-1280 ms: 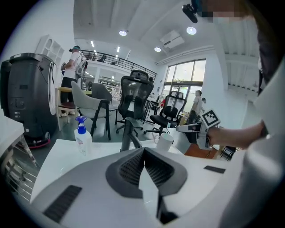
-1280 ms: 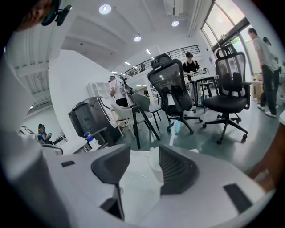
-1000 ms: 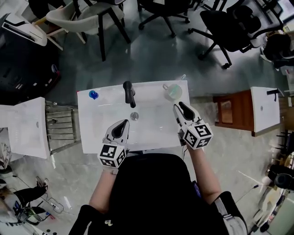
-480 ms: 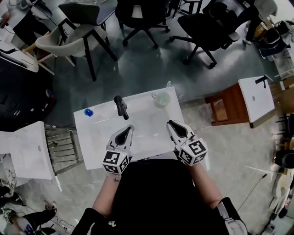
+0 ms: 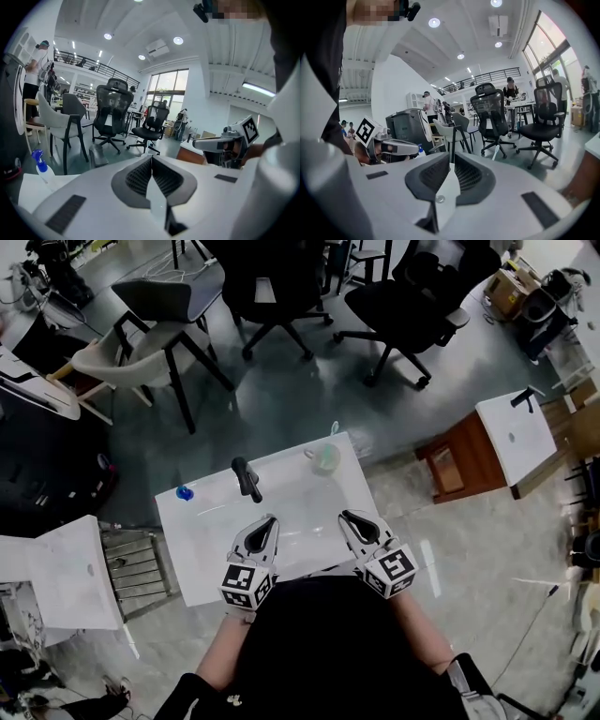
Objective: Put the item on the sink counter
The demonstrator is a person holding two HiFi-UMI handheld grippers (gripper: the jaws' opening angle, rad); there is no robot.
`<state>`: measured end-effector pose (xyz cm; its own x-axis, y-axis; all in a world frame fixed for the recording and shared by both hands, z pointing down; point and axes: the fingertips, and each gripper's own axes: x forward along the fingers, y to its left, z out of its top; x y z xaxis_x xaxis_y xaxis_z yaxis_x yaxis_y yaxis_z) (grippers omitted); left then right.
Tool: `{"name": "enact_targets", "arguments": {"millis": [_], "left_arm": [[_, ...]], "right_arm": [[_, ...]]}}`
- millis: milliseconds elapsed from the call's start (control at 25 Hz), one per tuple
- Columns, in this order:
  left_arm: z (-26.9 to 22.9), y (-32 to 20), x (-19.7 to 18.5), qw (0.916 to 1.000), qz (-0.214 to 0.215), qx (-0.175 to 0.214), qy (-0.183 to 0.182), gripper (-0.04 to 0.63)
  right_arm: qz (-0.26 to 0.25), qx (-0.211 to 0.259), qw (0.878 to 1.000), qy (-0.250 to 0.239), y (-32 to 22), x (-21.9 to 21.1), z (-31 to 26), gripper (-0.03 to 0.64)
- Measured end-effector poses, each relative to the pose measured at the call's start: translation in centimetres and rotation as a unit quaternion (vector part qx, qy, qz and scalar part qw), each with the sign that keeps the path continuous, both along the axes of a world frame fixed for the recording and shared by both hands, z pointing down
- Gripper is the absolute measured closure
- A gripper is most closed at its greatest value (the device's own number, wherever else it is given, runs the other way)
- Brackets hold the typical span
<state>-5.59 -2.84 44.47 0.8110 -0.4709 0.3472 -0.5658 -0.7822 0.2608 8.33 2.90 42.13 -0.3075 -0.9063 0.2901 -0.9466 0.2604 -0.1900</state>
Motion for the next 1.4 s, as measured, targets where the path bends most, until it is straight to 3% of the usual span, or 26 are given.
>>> {"name": "enact_targets", "arguments": {"millis": [560, 1400], "left_arm": [[-0.8, 0.4, 0.9, 0.9989, 0.031, 0.028, -0.019, 0.572], [-0.3, -1.3, 0.3, 0.9995, 0.012, 0.023, -0.019, 0.572]], "right_arm": [[0.031, 0.003, 0.999, 0.006, 0.4, 0.1, -0.2, 0.571], [0.028, -0.001, 1.000, 0.003, -0.7, 0.2, 0.3, 0.571]]}}
